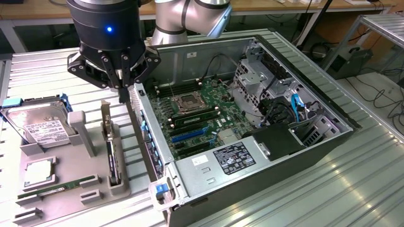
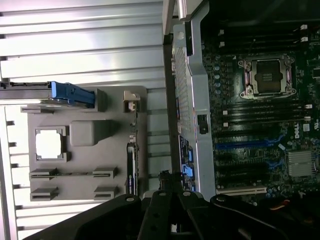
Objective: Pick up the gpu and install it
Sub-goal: 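Reach for the gpu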
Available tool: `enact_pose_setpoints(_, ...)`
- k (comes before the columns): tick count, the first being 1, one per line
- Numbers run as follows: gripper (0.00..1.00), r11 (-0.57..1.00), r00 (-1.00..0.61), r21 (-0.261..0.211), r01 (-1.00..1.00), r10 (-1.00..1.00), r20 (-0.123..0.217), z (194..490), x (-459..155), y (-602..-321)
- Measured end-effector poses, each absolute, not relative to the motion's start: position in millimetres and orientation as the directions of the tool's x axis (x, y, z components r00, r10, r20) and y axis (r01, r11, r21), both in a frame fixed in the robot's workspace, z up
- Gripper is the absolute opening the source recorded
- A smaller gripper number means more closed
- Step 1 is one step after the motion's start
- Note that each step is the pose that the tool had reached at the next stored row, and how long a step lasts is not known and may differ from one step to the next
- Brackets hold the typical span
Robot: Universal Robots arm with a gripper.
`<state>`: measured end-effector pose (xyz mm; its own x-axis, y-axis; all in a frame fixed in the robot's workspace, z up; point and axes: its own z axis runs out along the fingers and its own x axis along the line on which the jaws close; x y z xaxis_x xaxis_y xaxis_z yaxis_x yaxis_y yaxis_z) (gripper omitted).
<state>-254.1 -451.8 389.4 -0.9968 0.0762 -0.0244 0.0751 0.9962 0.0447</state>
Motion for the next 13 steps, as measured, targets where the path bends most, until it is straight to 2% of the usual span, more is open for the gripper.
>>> enact_pose_setpoints(13, 0.11, 0.996, -0.997, 0.045, 0.075, 0.076, -0.024, 389.0, -254.1, -454.5)
